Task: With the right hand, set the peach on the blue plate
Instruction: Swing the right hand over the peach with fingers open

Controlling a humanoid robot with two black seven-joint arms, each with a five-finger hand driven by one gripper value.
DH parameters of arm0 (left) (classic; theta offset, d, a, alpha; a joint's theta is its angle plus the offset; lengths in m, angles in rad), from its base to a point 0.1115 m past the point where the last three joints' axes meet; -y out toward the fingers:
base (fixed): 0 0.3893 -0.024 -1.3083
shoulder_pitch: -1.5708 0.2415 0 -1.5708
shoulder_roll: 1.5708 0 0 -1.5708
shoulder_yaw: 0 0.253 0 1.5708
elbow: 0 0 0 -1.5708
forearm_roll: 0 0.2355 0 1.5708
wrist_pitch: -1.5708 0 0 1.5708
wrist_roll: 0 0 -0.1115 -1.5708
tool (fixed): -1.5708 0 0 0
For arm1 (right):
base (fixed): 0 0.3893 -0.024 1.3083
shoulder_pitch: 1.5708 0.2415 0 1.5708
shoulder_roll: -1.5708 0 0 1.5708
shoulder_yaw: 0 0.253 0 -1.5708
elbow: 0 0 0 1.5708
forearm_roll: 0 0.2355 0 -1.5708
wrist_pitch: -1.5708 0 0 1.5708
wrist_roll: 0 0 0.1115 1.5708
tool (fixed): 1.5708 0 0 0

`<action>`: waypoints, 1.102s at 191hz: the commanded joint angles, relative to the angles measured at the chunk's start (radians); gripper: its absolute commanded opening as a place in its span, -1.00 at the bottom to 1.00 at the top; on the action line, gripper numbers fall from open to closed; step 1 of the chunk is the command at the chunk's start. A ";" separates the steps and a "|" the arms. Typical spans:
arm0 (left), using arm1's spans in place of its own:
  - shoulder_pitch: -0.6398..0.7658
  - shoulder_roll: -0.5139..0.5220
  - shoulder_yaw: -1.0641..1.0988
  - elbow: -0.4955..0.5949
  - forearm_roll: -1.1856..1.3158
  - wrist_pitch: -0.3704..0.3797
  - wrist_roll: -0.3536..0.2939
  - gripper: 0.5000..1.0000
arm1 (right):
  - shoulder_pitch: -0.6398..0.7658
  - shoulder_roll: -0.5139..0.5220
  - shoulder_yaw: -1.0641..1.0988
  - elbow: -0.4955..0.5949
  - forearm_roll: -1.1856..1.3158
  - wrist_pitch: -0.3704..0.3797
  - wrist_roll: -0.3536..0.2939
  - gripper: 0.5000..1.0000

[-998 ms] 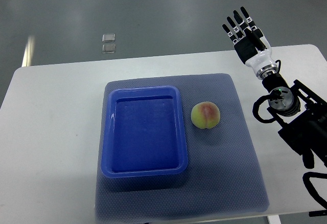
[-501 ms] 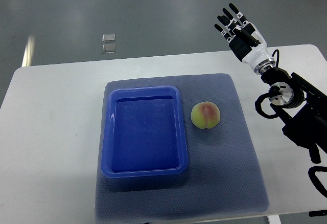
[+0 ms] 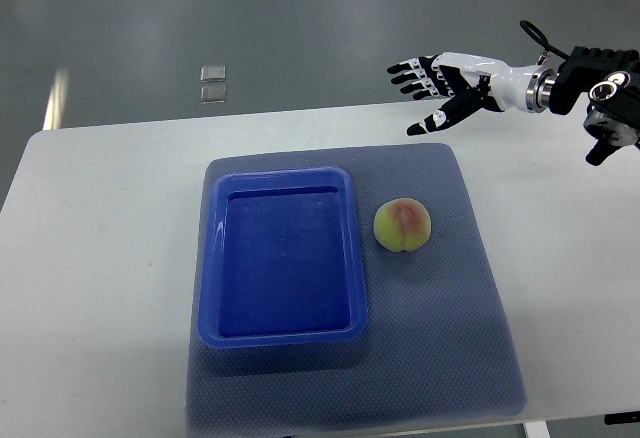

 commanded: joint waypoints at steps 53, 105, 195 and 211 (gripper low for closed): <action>-0.006 0.000 -0.002 -0.001 0.002 -0.001 0.000 1.00 | 0.116 -0.126 -0.166 0.217 -0.006 0.075 -0.049 0.72; -0.006 0.000 -0.002 -0.001 0.002 -0.001 0.000 1.00 | 0.059 -0.101 -0.226 0.222 -0.103 0.028 -0.027 0.71; -0.006 0.000 -0.002 -0.001 0.000 -0.001 0.000 1.00 | -0.055 -0.020 -0.224 0.187 -0.206 -0.124 0.014 0.71; -0.006 0.000 -0.002 0.000 0.000 -0.001 0.000 1.00 | -0.070 -0.017 -0.222 0.185 -0.207 -0.132 0.016 0.71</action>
